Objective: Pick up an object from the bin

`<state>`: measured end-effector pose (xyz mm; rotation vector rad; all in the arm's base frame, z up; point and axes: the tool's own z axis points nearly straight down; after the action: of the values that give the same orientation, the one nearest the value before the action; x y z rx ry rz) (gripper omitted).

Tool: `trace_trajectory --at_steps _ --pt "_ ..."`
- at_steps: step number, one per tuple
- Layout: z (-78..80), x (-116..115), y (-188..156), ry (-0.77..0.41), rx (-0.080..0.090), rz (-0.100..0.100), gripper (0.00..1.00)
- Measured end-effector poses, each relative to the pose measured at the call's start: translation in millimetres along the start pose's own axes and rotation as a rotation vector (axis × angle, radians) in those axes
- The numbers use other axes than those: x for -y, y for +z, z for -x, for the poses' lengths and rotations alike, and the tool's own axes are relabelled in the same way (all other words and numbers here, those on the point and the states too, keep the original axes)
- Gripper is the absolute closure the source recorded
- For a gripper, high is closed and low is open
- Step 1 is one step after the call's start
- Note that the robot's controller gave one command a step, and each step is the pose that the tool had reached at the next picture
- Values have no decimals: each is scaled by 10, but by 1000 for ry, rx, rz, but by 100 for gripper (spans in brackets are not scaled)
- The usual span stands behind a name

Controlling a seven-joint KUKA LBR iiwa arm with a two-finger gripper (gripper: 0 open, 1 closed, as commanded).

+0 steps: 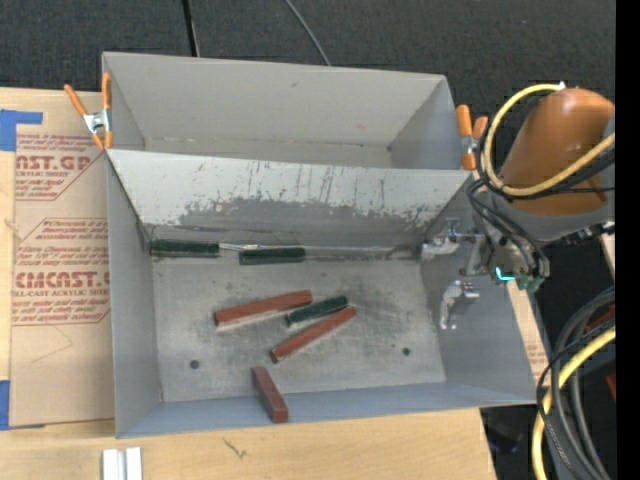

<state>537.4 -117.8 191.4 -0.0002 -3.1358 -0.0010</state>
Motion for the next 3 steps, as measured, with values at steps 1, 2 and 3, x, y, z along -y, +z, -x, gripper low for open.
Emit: trace_trajectory --at_steps 1,2,3 --pt "18 -3 -37 -1 7 -1 0" --pt "125 -336 328 -45 15 -5 0" --pt "211 -484 808 -262 9 0 0"
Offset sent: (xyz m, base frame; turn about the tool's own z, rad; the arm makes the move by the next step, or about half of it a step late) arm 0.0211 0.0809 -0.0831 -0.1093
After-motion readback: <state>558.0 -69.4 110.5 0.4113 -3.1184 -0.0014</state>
